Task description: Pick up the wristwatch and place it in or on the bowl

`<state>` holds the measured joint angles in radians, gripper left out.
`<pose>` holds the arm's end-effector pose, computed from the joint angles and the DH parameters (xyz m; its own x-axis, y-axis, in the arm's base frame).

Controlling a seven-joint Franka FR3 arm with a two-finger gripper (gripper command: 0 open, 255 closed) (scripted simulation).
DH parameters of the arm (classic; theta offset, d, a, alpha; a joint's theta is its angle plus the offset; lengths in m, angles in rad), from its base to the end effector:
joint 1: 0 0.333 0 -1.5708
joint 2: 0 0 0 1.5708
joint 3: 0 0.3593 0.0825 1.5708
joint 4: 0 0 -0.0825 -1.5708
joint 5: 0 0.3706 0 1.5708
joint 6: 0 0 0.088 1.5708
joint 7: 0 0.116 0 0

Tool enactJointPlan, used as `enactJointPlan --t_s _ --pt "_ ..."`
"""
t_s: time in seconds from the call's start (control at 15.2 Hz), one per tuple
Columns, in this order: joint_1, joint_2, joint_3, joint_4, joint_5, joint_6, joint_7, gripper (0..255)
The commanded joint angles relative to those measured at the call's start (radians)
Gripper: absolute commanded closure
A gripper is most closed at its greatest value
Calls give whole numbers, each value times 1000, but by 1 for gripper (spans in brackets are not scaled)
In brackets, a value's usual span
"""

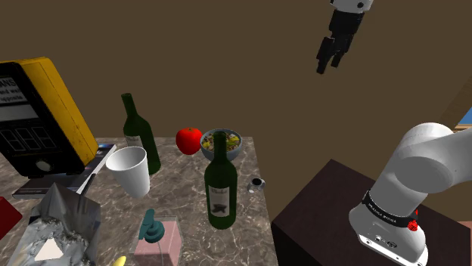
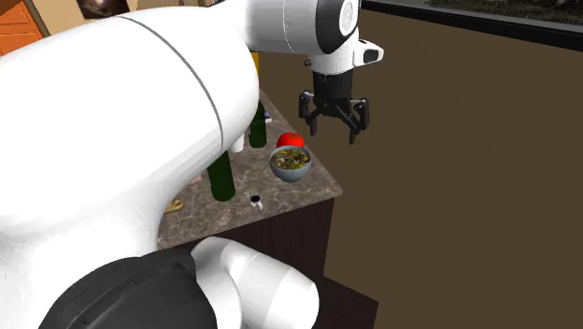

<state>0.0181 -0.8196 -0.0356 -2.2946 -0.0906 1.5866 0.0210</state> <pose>0.2550 -0.0202 0.6506 0.9933 -0.0286 0.1123 -0.0357 -0.9975 0.0618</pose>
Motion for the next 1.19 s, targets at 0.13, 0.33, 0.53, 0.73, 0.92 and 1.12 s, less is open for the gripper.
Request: enactJointPlan --t_s 0.13,0.33,0.53,0.73,0.92,1.12 --pt "8 -4 26 -54 20 41 35 0" --pt "23 -1 65 -128 51 105 87 0" --pt "40 13 107 -194 84 173 139 0" --pt "60 40 150 -250 118 245 191 0" --pt "80 82 195 -295 152 323 242 0" --pt "101 138 242 -330 185 405 294 0"
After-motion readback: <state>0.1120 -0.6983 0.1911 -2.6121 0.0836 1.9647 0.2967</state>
